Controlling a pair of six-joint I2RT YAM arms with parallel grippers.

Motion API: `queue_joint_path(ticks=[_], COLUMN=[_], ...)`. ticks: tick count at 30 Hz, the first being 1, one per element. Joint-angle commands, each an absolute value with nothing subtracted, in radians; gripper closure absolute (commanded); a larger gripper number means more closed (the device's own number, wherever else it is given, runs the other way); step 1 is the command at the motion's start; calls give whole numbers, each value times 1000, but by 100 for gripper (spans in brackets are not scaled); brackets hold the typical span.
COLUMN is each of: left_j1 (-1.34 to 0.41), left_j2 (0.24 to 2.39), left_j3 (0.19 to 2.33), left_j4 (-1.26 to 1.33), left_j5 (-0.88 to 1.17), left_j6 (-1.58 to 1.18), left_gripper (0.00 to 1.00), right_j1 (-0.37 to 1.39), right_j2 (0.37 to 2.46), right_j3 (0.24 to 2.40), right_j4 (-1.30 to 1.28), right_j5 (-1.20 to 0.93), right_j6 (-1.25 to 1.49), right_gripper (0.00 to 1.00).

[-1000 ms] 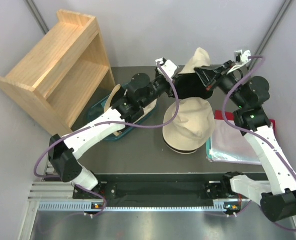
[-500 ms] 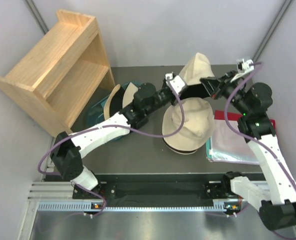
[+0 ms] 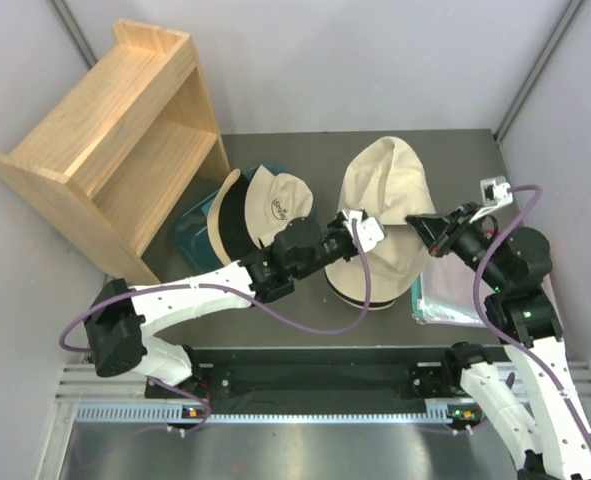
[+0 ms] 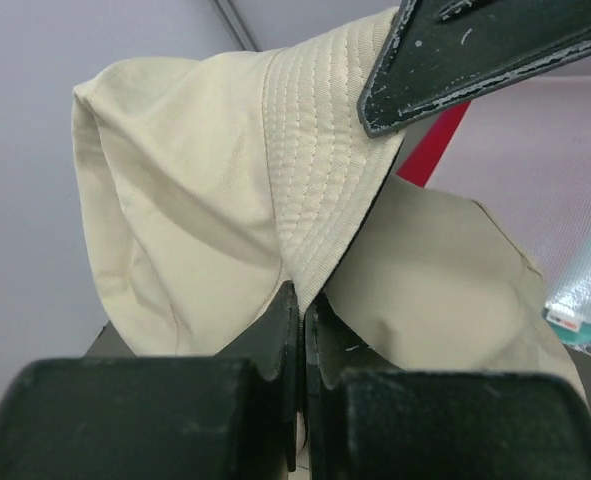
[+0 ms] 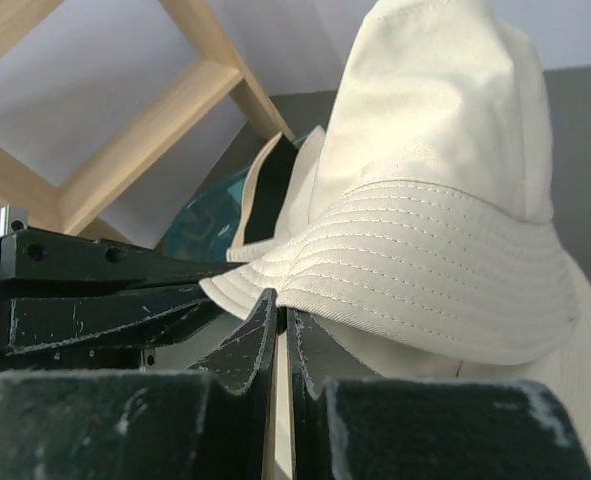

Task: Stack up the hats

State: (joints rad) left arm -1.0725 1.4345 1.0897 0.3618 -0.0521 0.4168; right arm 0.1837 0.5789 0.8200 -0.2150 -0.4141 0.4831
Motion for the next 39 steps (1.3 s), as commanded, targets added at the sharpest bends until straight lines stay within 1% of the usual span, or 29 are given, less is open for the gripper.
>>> queue_joint_path(ticks=[1, 7, 8, 10, 12, 13, 14, 15, 16, 17, 18, 21, 24, 27, 28, 30, 34, 35, 39], left_j1=[-1113, -1186, -1190, -1201, -1204, -1206, -1206, -1206, -1206, -1206, -1206, -1206, -1206, -1204, -1204, -1200, -1177, -1164, -1137], left_j2=[1361, 1355, 1355, 1348, 1327, 1318, 1290, 1273, 1257, 1218, 1198, 1118, 1046, 996, 985, 989, 1064, 1075, 1115], left_j3=[1019, 960, 959, 959, 947, 939, 930, 907, 894, 885, 867, 821, 766, 701, 681, 644, 652, 641, 646], left_j4=[374, 384, 370, 345, 315, 307, 299, 288, 278, 267, 229, 190, 204, 294, 384, 455, 521, 581, 606], left_j5=[-288, -399, -413, -443, -448, -448, -449, -451, -459, -465, -468, -480, -479, -456, -442, -413, -355, -338, -287], left_j6=[469, 446, 422, 382, 295, 264, 199, 163, 128, 53, 16, -165, -351, -504, -550, -601, -719, -738, -814], left_gripper=[100, 100, 97, 89, 63, 54, 52, 44, 39, 37, 32, 29, 25, 21, 20, 19, 18, 17, 17], right_j1=[153, 156, 156, 160, 164, 164, 166, 169, 169, 170, 175, 184, 193, 196, 198, 201, 207, 209, 215], right_j2=[511, 457, 445, 442, 439, 437, 433, 430, 426, 423, 423, 422, 400, 383, 380, 376, 347, 342, 334], right_j3=[785, 727, 723, 718, 703, 696, 681, 675, 667, 655, 650, 641, 640, 641, 634, 626, 614, 614, 601], right_j4=[-305, -367, -371, -399, -420, -422, -425, -428, -429, -428, -428, -431, -433, -446, -449, -443, -440, -442, -420], right_j5=[-301, -321, -330, -350, -353, -357, -356, -351, -351, -353, -360, -368, -374, -380, -387, -403, -417, -422, -446], right_j6=[500, 520, 519, 514, 508, 506, 506, 505, 505, 505, 506, 512, 515, 517, 517, 529, 545, 545, 563], right_gripper=[100, 100, 100, 100, 100, 100, 100, 100, 100, 100, 100, 100, 100, 100, 100, 100, 100, 100, 100])
